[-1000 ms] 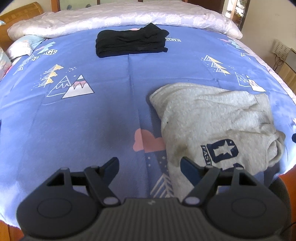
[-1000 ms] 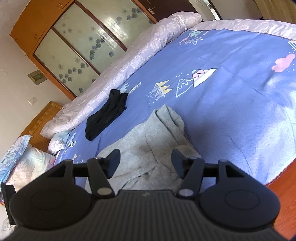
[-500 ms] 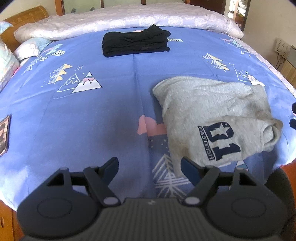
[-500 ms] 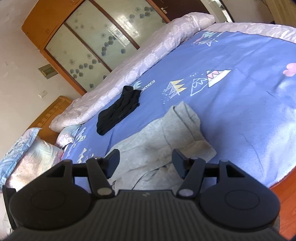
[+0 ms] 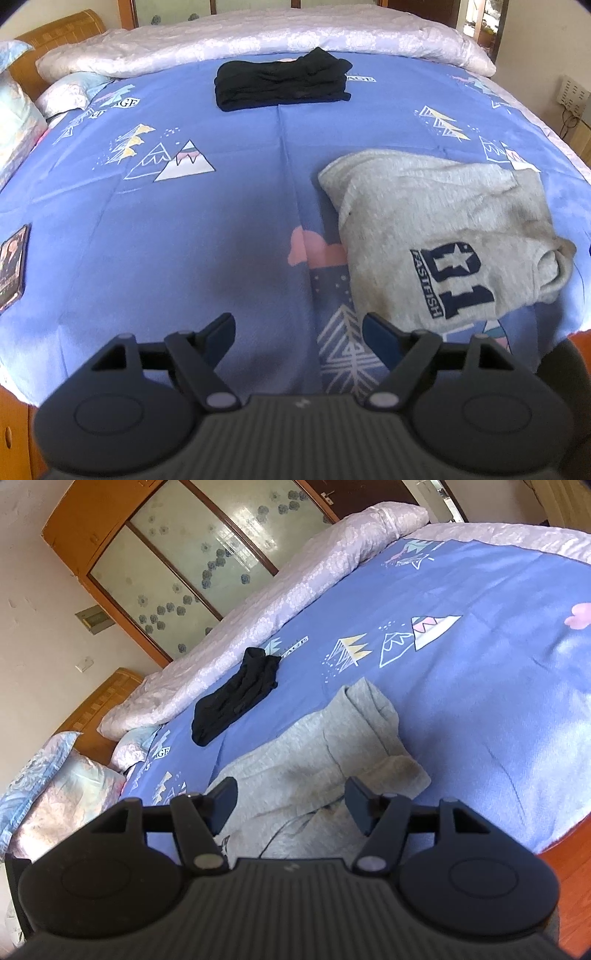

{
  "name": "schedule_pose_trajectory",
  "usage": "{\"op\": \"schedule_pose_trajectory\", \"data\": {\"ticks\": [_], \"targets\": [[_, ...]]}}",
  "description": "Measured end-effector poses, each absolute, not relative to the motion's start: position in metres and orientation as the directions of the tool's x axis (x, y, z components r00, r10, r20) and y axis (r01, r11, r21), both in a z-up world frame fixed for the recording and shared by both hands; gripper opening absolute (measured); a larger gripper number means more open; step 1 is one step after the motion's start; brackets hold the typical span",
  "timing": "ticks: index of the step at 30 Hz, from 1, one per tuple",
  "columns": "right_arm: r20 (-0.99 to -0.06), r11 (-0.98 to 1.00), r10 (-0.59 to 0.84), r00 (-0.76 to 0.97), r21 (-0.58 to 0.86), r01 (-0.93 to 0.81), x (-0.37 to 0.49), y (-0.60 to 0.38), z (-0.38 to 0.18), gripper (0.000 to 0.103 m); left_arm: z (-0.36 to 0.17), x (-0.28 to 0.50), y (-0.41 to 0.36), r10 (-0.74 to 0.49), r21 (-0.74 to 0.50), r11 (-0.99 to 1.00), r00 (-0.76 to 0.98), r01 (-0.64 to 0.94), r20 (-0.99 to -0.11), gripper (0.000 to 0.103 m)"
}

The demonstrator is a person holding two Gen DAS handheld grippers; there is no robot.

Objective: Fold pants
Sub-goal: 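Move both grippers toward the folded grey pants bundle, then grasp the grey pants bundle with the left gripper while the right gripper grasps its other end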

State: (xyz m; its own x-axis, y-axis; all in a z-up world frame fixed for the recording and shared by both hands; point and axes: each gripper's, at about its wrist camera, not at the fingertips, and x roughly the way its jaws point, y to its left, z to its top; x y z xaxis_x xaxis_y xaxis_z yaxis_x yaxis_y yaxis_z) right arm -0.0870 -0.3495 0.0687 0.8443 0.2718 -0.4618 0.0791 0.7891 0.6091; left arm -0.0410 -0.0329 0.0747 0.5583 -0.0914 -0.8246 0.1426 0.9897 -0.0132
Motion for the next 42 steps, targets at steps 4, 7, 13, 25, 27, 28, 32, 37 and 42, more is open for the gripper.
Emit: {"op": "schedule_pose_trajectory", "data": {"ticks": [4, 7, 13, 25, 27, 28, 32, 37, 42], "targets": [[-0.463, 0.788, 0.259, 0.847, 0.609, 0.092, -0.087, -0.357, 0.067, 0.070, 0.074, -0.032, -0.036, -0.101, -0.024, 0.989, 0.555, 0.144, -0.826, 0.081], [-0.480, 0.787, 0.245, 0.842, 0.606, 0.117, -0.086, -0.369, 0.063, 0.071, 0.070, -0.021, -0.041, -0.110, -0.033, 0.988, 0.538, 0.151, -0.836, 0.082], [-0.471, 0.751, 0.257, 0.844, 0.646, 0.133, -0.080, -0.403, 0.056, 0.071, 0.071, 0.005, -0.038, -0.200, -0.118, 0.976, 0.530, 0.184, -0.824, 0.090], [-0.535, 0.709, 0.424, 0.731, 0.698, 0.100, -0.033, -0.441, 0.027, 0.086, 0.051, 0.065, -0.040, -0.426, -0.342, 0.901, 0.402, 0.267, -0.810, 0.093], [-0.560, 0.732, 0.416, 0.716, 0.674, 0.102, -0.023, -0.440, 0.024, 0.086, 0.042, 0.069, -0.044, -0.447, -0.363, 0.890, 0.367, 0.276, -0.816, 0.092], [-0.567, 0.736, 0.420, 0.709, 0.669, 0.099, -0.019, -0.441, 0.022, 0.086, 0.037, 0.070, -0.047, -0.459, -0.376, 0.883, 0.348, 0.280, -0.818, 0.090], [-0.591, 0.725, 0.480, 0.649, 0.684, 0.086, -0.001, -0.433, 0.006, 0.086, 0.024, 0.070, -0.057, -0.520, -0.441, 0.847, 0.291, 0.295, -0.803, 0.085], [-0.589, 0.724, 0.579, 0.564, 0.689, -0.023, 0.001, -0.394, 0.008, 0.084, 0.022, 0.062, -0.072, -0.539, -0.440, 0.832, 0.310, 0.336, -0.783, 0.078], [-0.575, 0.698, 0.655, 0.491, 0.709, -0.100, -0.015, -0.342, 0.014, 0.056, 0.036, 0.063, -0.059, -0.548, -0.459, 0.832, 0.331, 0.312, -0.768, 0.024]]}}
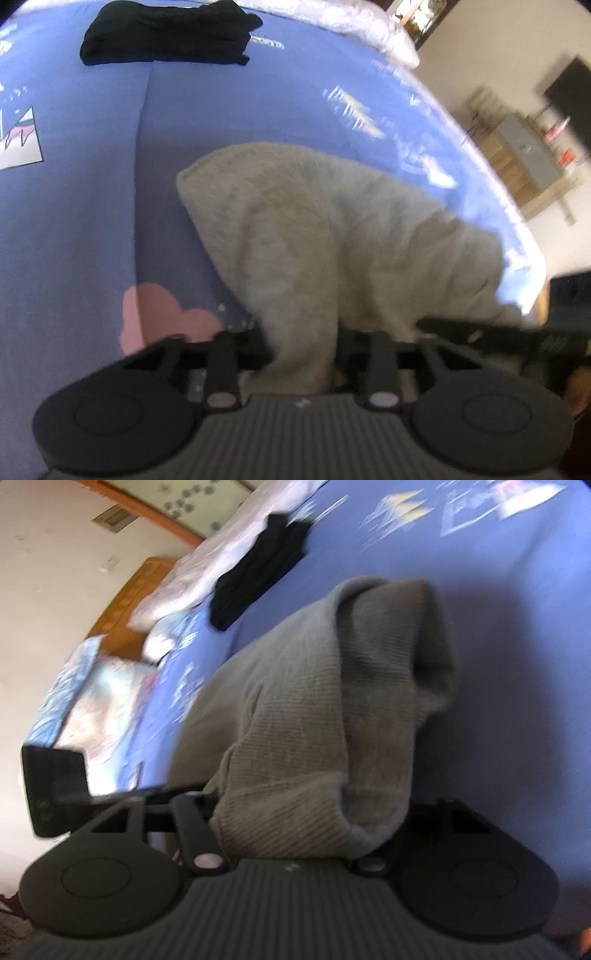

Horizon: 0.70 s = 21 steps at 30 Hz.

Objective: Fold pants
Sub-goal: 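Grasp the grey pants bundle with the left gripper while the right gripper grasps its other end, then carry the bundle with both grippers and set it on the black garment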

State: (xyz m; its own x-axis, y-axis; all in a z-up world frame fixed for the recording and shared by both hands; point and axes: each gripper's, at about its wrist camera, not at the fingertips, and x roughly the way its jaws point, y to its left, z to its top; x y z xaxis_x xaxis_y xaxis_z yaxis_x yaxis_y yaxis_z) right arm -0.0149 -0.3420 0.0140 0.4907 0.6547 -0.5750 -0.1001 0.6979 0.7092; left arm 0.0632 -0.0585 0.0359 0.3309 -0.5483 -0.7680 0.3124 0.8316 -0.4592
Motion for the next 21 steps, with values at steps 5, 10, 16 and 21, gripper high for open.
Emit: {"op": "schedule_pose_trajectory", "data": {"ticks": [5, 10, 16, 21], "targets": [[-0.511, 0.717, 0.640, 0.574, 0.665, -0.208, -0.008, -0.324, 0.061, 0.050, 0.085, 0.074, -0.037, -0.566, -0.433, 0.822, 0.448, 0.369, -0.693, 0.022], [-0.437, 0.747, 0.628, 0.644, 0.572, -0.340, 0.052, -0.306, 0.121, 0.050, 0.138, 0.122, -0.008, -0.511, -0.341, 0.859, 0.602, 0.381, -0.613, 0.022], [-0.402, 0.790, 0.601, 0.691, 0.432, -0.435, 0.170, -0.266, 0.165, 0.050, 0.170, 0.218, 0.005, -0.354, -0.178, 0.934, 0.745, 0.309, -0.565, 0.023], [-0.424, 0.816, 0.572, 0.702, 0.386, -0.431, 0.285, -0.230, 0.161, 0.051, 0.162, 0.315, 0.012, -0.204, -0.087, 0.978, 0.809, 0.188, -0.551, 0.023]]}}
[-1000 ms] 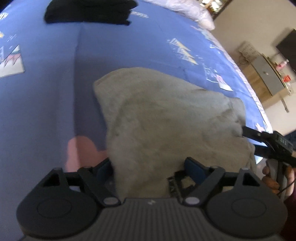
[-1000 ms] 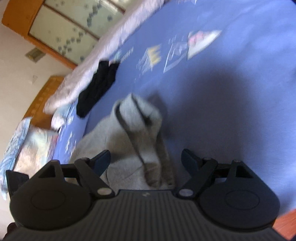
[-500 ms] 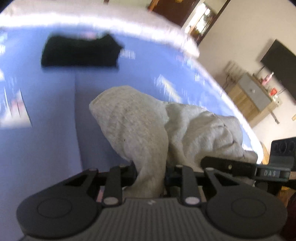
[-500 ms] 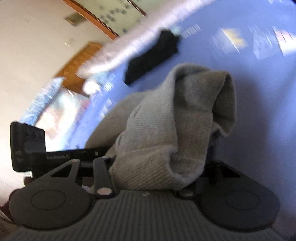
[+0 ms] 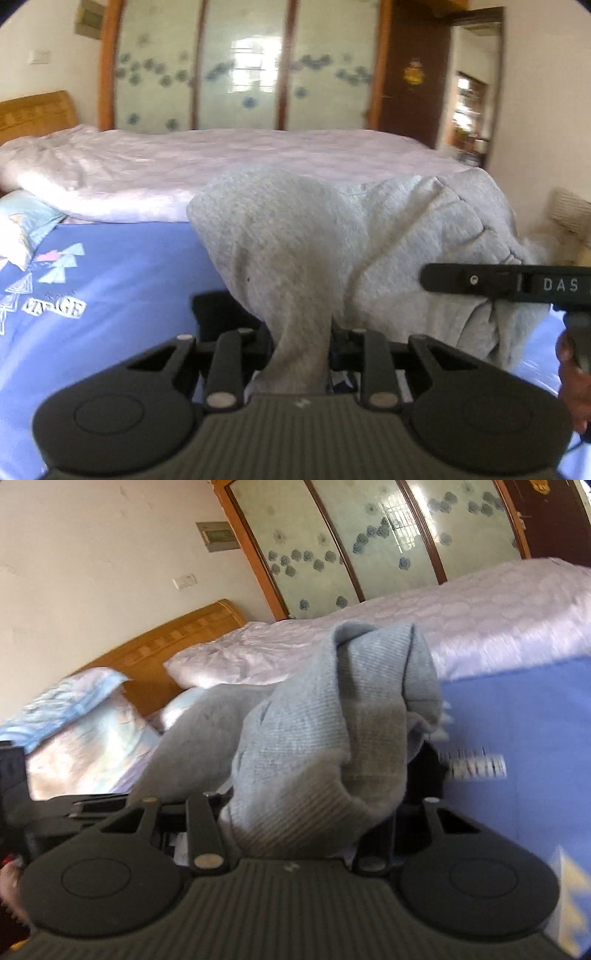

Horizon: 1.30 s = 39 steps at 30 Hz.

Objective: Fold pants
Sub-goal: 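Carry the bundle with both grippers and set it on the black garment, then open both grippers and pull them back from the stack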

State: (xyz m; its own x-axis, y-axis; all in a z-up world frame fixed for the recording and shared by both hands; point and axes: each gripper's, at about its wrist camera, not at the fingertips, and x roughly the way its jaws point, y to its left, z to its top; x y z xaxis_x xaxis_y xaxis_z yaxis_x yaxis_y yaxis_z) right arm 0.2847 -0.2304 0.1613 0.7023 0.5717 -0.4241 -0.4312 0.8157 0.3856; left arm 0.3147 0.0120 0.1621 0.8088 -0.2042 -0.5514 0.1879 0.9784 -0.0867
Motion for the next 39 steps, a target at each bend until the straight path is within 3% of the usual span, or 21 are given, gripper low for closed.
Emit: {"op": "schedule_pose_trajectory", "data": {"ticks": [3, 4, 6, 7, 8, 10, 15, 21, 25, 35, 39], "targets": [[-0.474, 0.833, 0.542, 0.694, 0.410, -0.371, 0.333, -0.222, 0.121, 0.054, 0.131, 0.373, 0.019, -0.131, -0.084, 0.991, 0.784, 0.101, -0.607, 0.026], [-0.502, 0.850, 0.518, 0.693, 0.396, -0.348, 0.344, -0.220, 0.105, 0.056, 0.117, 0.391, 0.020, -0.100, -0.071, 0.995, 0.764, 0.070, -0.637, 0.031], [-0.588, 0.904, 0.420, 0.691, 0.342, -0.259, 0.365, -0.213, 0.067, 0.070, 0.087, 0.417, 0.021, -0.027, -0.031, 0.999, 0.719, 0.007, -0.695, 0.040], [-0.630, 0.921, 0.378, 0.679, 0.333, -0.203, 0.371, -0.214, 0.048, 0.078, 0.072, 0.432, 0.010, 0.005, -0.004, 1.000, 0.703, -0.011, -0.711, 0.055], [-0.635, 0.923, 0.358, 0.685, 0.353, -0.155, 0.371, -0.219, 0.031, 0.087, 0.063, 0.432, 0.009, 0.028, 0.012, 1.000, 0.712, -0.027, -0.701, 0.061], [-0.569, 0.890, 0.398, 0.720, 0.429, -0.152, 0.357, -0.234, 0.027, 0.087, 0.063, 0.418, 0.006, 0.021, 0.015, 1.000, 0.739, -0.015, -0.673, 0.061], [-0.518, 0.878, 0.369, 0.772, 0.467, -0.106, 0.293, -0.269, 0.056, 0.088, 0.090, 0.363, 0.006, 0.013, 0.027, 1.000, 0.768, 0.006, -0.640, 0.061], [-0.577, 0.890, 0.350, 0.738, 0.450, -0.071, 0.171, -0.280, 0.072, 0.088, 0.107, 0.249, -0.003, 0.021, 0.044, 0.999, 0.728, 0.014, -0.685, 0.062], [-0.598, 0.915, 0.312, 0.739, 0.398, -0.064, 0.090, -0.274, 0.081, 0.088, 0.114, 0.161, -0.017, 0.016, 0.057, 0.998, 0.716, 0.034, -0.698, 0.088], [-0.606, 0.923, 0.300, 0.736, 0.380, -0.063, -0.004, -0.252, 0.089, 0.093, 0.142, 0.030, -0.029, -0.016, 0.037, 0.998, 0.734, 0.056, -0.679, 0.103], [-0.659, 0.924, 0.287, 0.695, 0.383, -0.019, -0.026, -0.247, 0.081, 0.096, 0.149, -0.001, -0.028, 0.005, 0.050, 0.998, 0.750, 0.037, -0.661, 0.103]]}}
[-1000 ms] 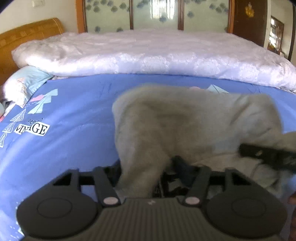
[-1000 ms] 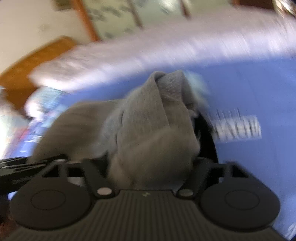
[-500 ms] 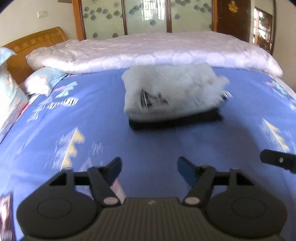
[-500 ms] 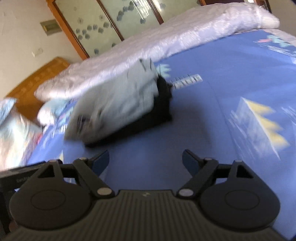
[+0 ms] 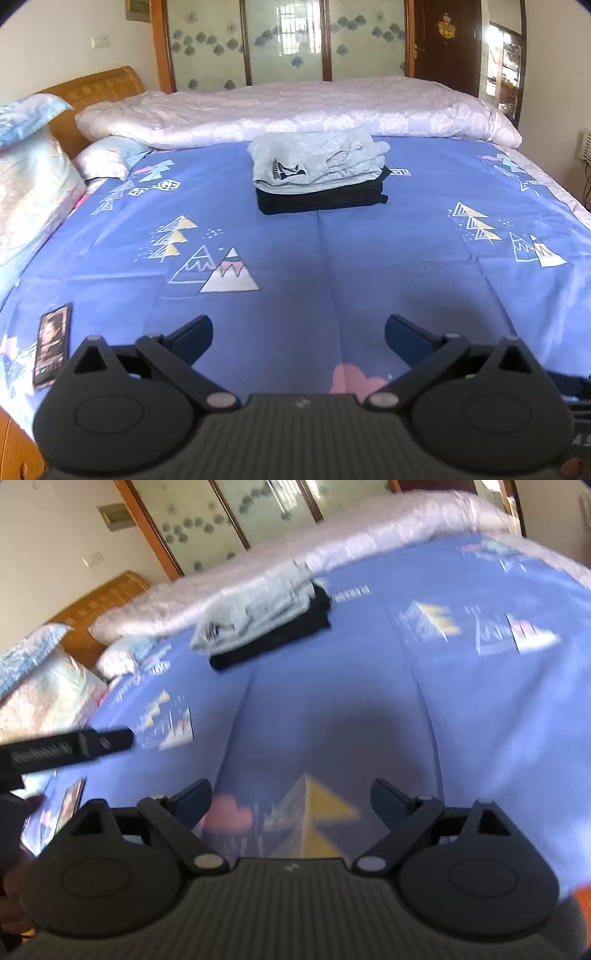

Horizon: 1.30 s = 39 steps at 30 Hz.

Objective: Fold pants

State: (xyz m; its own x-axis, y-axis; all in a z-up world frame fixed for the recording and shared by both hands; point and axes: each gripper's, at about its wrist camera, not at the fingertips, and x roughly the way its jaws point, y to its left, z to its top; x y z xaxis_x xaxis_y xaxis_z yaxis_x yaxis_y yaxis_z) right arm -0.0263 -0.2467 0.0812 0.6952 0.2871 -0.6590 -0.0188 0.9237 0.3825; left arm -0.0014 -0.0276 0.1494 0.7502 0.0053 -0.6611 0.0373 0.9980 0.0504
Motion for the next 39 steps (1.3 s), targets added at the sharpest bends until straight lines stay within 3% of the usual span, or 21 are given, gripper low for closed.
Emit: {"op": "schedule_pose_trajectory", "data": {"ticks": [3, 9, 20, 39], "targets": [[-0.673, 0.925, 0.279, 0.685, 0.379, -0.004, -0.038, -0.245, 0.083, 0.096, 0.151, -0.016, -0.027, 0.013, 0.057, 0.998, 0.751, 0.034, -0.660, 0.103], [-0.604, 0.935, 0.265, 0.751, 0.353, -0.046, -0.062, -0.240, 0.102, 0.102, 0.152, -0.037, -0.029, 0.013, 0.051, 0.998, 0.754, 0.027, -0.657, 0.103], [-0.538, 0.939, 0.270, 0.799, 0.330, -0.095, -0.077, -0.232, 0.112, 0.102, 0.159, -0.056, -0.034, 0.064, 0.090, 0.996, 0.775, -0.009, -0.628, 0.103], [-0.554, 0.936, 0.256, 0.792, 0.346, -0.061, -0.071, -0.237, 0.104, 0.102, 0.153, -0.055, -0.030, 0.144, 0.152, 0.986, 0.773, -0.062, -0.618, 0.103]]}}
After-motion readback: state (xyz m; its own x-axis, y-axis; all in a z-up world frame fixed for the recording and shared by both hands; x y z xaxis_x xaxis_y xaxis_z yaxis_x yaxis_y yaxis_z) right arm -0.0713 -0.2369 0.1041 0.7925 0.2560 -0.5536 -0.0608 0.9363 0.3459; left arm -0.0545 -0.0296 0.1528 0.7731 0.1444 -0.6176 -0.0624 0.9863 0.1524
